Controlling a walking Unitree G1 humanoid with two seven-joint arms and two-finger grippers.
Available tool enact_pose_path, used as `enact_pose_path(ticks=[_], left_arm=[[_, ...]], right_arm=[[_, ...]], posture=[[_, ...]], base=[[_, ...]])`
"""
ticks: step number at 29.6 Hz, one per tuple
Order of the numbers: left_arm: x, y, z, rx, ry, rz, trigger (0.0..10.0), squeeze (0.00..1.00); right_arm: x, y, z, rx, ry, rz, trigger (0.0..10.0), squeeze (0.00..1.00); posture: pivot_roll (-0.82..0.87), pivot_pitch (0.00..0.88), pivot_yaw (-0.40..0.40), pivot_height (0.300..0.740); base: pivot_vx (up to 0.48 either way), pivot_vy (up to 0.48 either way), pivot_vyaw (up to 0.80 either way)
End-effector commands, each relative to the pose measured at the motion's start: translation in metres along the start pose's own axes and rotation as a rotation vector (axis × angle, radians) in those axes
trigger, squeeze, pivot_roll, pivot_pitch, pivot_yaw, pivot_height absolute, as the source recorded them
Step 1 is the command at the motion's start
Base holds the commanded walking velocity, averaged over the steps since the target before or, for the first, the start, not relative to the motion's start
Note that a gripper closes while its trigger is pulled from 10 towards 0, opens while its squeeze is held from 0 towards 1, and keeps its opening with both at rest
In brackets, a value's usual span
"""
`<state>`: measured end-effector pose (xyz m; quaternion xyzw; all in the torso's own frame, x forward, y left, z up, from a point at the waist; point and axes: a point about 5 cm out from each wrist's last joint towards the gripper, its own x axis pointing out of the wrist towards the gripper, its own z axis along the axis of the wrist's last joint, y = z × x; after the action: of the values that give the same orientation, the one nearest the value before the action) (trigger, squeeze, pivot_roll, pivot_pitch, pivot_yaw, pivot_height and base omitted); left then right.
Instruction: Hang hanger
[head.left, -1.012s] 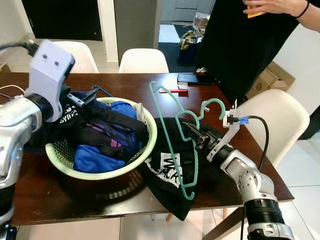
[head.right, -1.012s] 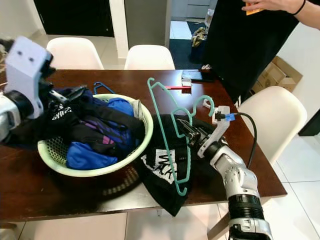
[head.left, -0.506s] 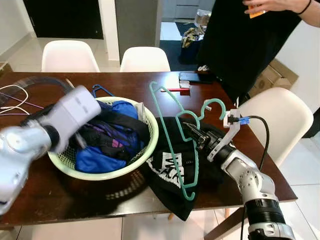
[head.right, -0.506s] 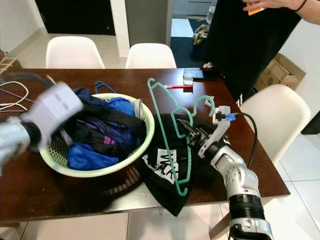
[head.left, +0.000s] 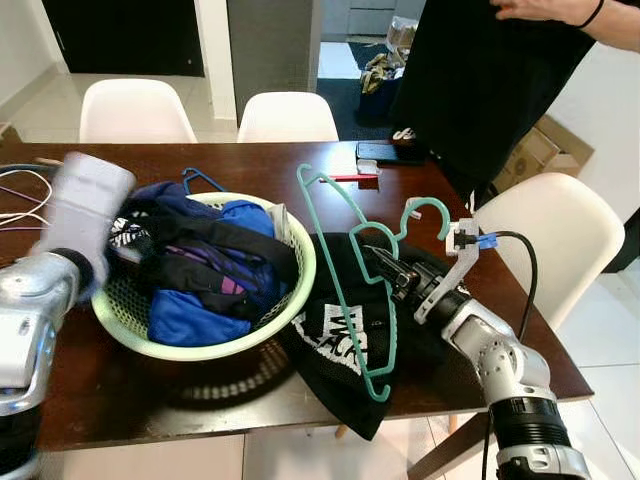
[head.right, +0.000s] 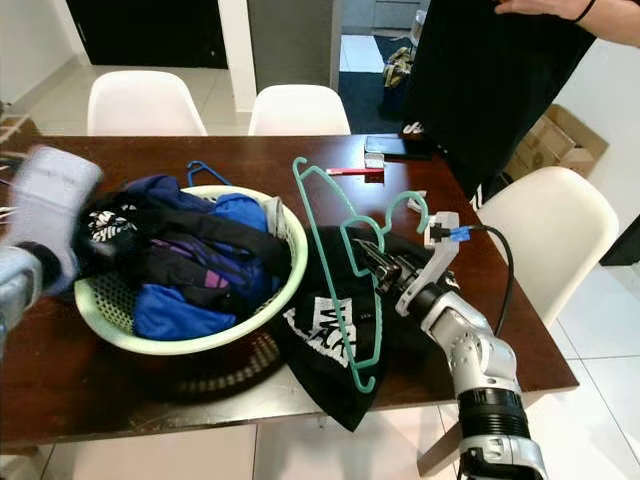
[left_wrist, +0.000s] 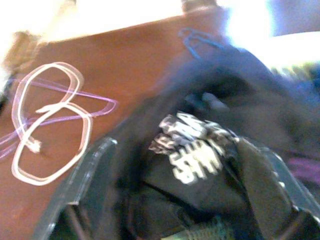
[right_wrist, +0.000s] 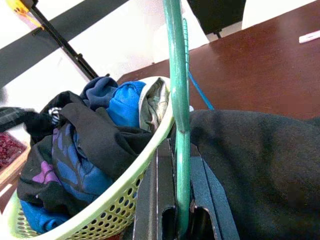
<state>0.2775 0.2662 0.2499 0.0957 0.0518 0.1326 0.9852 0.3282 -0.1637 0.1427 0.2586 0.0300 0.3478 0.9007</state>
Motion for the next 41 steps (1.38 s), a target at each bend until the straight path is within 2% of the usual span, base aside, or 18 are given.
enact_pose_path(ticks=[1,3,4,5,9,11,12,17,18,22,24,28,30,31,36,37,41], left_arm=[[-0.008,0.012,0.0,-0.119,-0.059,0.13,10.0,0.0],[-0.008,0.012,0.0,-0.119,-0.059,0.13,10.0,0.0],[-0.015,0.018,-0.004,-0.19,-0.089,0.213,10.0,0.0],[-0.021,0.021,-0.009,-0.212,-0.091,0.264,10.0,0.0],[-0.026,0.023,-0.023,-0.239,-0.05,0.31,10.0,0.0],[-0.026,0.023,-0.023,-0.239,-0.05,0.31,10.0,0.0],[-0.025,0.023,-0.037,-0.275,0.005,0.332,10.0,0.0],[-0.02,0.024,-0.048,-0.313,0.042,0.335,10.0,0.0],[-0.013,0.03,-0.055,-0.347,0.055,0.331,10.0,0.0],[-0.006,0.033,-0.06,-0.379,0.063,0.323,10.0,0.0],[0.001,0.035,-0.063,-0.439,0.067,0.321,10.0,0.0],[0.008,0.035,-0.059,-0.387,0.049,0.299,10.0,0.0],[0.014,0.027,-0.06,-0.402,0.063,0.23,10.0,0.0],[0.015,0.022,-0.054,-0.382,0.038,0.195,10.0,0.0],[0.016,0.019,-0.05,-0.368,0.017,0.173,10.0,0.0],[0.017,0.006,-0.042,-0.325,-0.008,0.103,10.0,0.0],[0.017,-0.001,-0.042,-0.299,0.0,0.076,10.0,0.0]], right_arm=[[-0.002,0.001,-0.001,0.0,0.01,0.006,10.0,0.0],[-0.002,0.001,-0.001,0.0,0.01,0.006,10.0,0.0],[-0.003,0.001,-0.001,0.0,0.012,0.007,10.0,0.0],[-0.003,0.001,-0.001,0.0,0.014,0.008,10.0,0.0],[-0.002,0.001,-0.001,-0.001,0.02,0.01,10.0,0.0],[-0.002,0.001,-0.001,-0.001,0.02,0.01,10.0,0.0],[-0.002,0.001,-0.001,-0.001,0.022,0.012,10.0,0.0],[-0.001,0.001,0.0,0.0,0.021,0.011,10.0,0.0],[-0.001,0.001,0.0,-0.001,0.02,0.01,10.0,0.0],[-0.001,0.001,0.0,-0.001,0.02,0.011,10.0,0.0],[-0.001,0.001,0.0,-0.004,0.021,0.011,10.0,0.0],[-0.002,0.001,0.0,-0.009,0.021,0.008,10.0,0.0],[-0.002,0.0,0.0,-0.009,0.02,0.005,10.0,0.0],[-0.002,0.0,0.001,-0.01,0.02,0.004,10.0,0.0],[-0.003,0.0,0.001,-0.01,0.02,0.004,10.0,0.0],[-0.003,0.0,0.001,-0.011,0.021,0.003,10.0,0.0],[-0.002,0.0,0.001,-0.01,0.022,0.003,10.0,0.0]], posture=[[0.07,0.063,-0.058,0.74],[0.07,0.063,-0.058,0.74],[0.07,0.064,-0.06,0.74],[0.08,0.063,-0.064,0.74],[0.08,0.065,-0.068,0.74],[0.08,0.065,-0.068,0.74],[0.08,0.063,-0.071,0.74],[0.08,0.065,-0.072,0.74],[0.08,0.064,-0.076,0.74],[0.07,0.062,-0.076,0.74],[0.07,0.058,-0.077,0.74],[0.07,0.059,-0.076,0.74],[0.06,0.061,-0.079,0.74],[0.06,0.062,-0.079,0.74],[0.06,0.062,-0.079,0.74],[0.06,0.066,-0.082,0.74],[0.06,0.066,-0.082,0.74]], base=[[0.0,0.0,0.0],[0.0,0.0,0.0],[0.0,0.0,0.0],[0.0,0.0,0.0],[0.0,0.0,0.0],[0.0,0.0,0.0],[0.0,0.0,0.0],[0.0,0.0,0.0],[0.0,0.0,0.0],[0.0,0.0,0.0],[0.0,0.0,0.0],[0.0,0.0,0.0],[0.0,0.0,0.0],[0.0,0.0,0.0],[0.0,0.0,0.0],[0.0,0.0,0.0],[0.0,0.0,0.0]])
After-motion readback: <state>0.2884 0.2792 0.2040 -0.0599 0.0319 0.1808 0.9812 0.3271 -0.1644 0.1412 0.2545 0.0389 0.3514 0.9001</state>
